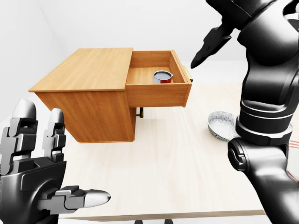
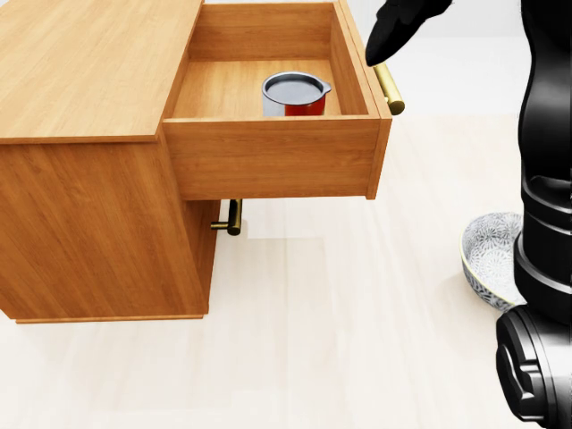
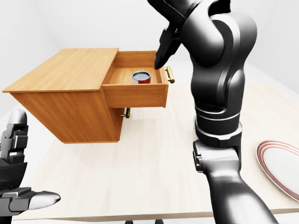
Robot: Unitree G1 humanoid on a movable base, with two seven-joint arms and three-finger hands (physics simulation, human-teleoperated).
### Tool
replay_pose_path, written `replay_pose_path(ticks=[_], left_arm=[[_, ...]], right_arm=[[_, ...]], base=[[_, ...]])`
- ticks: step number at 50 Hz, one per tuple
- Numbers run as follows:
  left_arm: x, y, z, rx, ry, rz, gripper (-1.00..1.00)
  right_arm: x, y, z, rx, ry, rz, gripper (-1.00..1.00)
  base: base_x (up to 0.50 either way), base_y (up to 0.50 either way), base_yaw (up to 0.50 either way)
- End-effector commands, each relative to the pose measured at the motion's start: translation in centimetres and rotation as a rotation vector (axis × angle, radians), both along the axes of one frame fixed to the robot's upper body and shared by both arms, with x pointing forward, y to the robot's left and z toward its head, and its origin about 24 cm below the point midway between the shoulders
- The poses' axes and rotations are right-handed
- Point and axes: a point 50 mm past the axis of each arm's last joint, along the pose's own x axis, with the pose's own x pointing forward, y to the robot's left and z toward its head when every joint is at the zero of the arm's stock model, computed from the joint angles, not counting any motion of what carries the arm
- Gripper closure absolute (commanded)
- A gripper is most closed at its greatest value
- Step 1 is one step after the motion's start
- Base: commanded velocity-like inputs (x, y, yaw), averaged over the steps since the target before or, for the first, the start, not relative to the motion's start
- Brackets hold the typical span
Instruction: Put the ketchup in the top drawer of the cabinet.
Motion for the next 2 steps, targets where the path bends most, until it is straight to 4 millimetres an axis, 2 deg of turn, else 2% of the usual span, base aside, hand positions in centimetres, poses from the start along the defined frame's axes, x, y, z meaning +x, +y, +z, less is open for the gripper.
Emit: replay_pose_path(ticks=[1,2], left_arm=[[-0.11,0.02,-0.20,-0.007,0.023,-0.008,-1.00],[-0.13,0.04,-0.22,-0.008,0.026,-0.009,-1.00]], right_arm=[[-8.75,0.57,-2.86,-0.121,-0.402,-0.159,-1.00],[-9.49,0.33,-3.46,-0.125,-0.433,-0.206,-1.00]], base=[[0.00,0.00,0.00],[0.00,0.00,0.00]])
